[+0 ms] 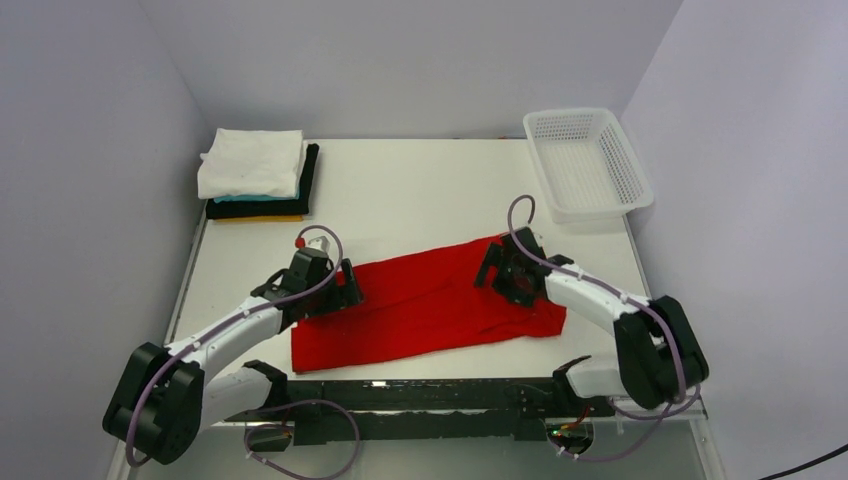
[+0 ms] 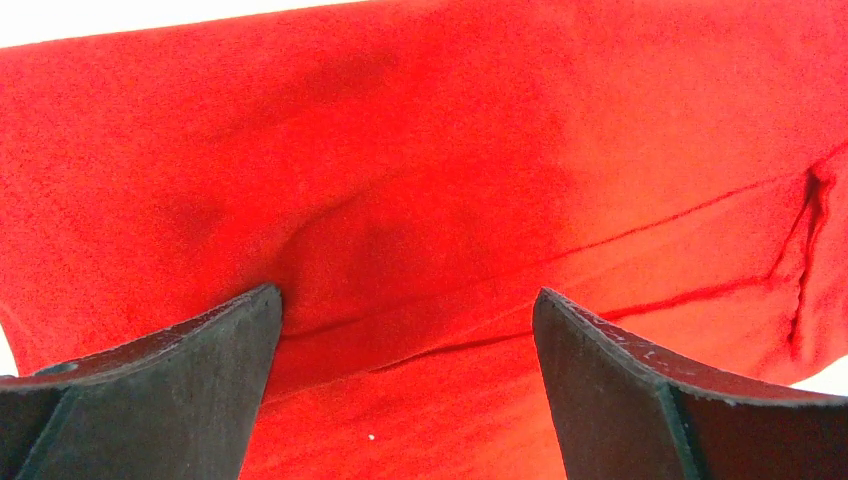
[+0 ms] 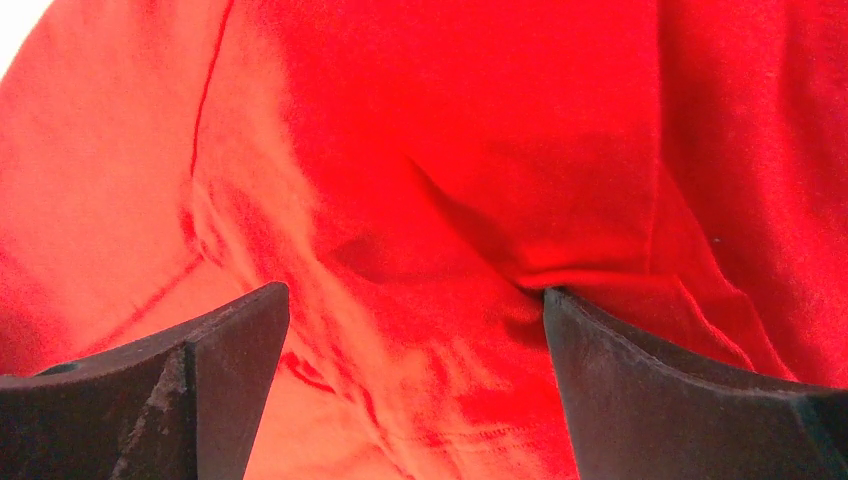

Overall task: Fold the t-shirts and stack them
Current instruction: Rotate the tshirt 90 degrees

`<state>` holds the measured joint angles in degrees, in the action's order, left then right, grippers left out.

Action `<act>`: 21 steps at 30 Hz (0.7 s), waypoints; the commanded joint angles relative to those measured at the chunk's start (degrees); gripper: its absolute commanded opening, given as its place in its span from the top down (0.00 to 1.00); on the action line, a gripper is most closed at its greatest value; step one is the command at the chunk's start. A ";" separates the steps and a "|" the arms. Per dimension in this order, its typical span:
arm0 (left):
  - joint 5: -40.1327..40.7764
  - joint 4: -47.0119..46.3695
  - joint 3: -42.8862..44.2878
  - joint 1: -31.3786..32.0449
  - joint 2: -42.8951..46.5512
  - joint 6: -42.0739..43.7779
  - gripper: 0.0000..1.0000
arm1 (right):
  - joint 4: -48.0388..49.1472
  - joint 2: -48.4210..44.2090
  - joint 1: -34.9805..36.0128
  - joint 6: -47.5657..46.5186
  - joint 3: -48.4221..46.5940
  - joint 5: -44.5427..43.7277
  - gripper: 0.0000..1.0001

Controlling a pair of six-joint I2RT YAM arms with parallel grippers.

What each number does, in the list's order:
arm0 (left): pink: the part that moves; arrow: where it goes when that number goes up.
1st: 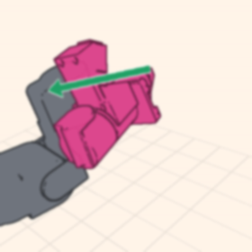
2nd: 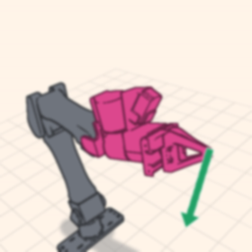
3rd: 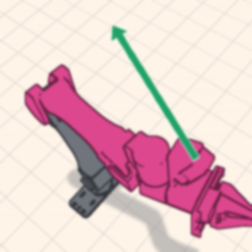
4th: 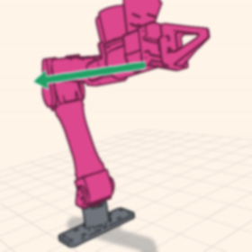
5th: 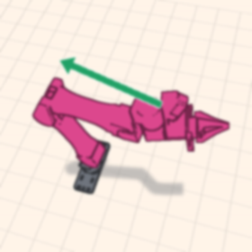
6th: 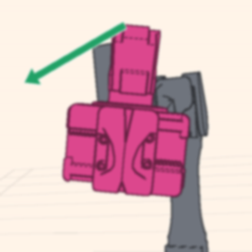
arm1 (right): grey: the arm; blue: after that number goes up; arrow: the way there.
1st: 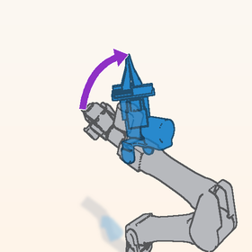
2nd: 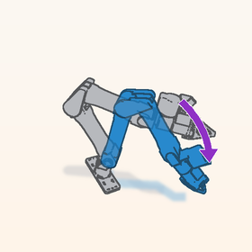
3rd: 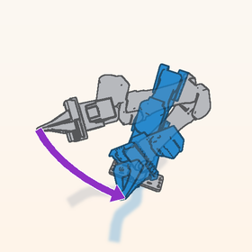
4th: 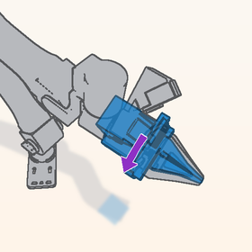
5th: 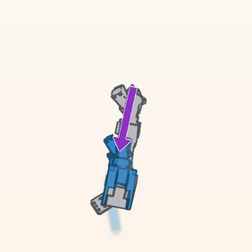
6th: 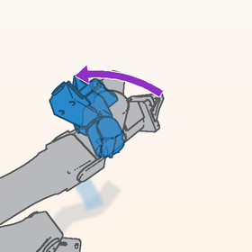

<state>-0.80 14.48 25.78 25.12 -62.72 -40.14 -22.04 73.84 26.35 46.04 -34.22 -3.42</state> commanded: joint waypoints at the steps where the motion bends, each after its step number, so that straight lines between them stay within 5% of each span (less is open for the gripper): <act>1: -0.46 2.84 1.13 0.23 -0.28 -0.73 0.01 | 12.02 9.61 -5.92 -1.17 -3.24 1.95 0.00; 10: -8.59 -12.37 6.31 0.53 -11.32 -1.64 0.01 | 18.56 32.92 -10.61 -4.34 -24.86 9.03 0.00; 21: -11.55 -6.04 12.79 7.33 -17.12 -2.44 0.01 | 6.93 62.26 -10.53 -6.32 -66.59 16.88 0.01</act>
<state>-9.93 4.27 36.10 28.88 -80.25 -41.71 -6.61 127.35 15.55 41.58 -91.92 9.54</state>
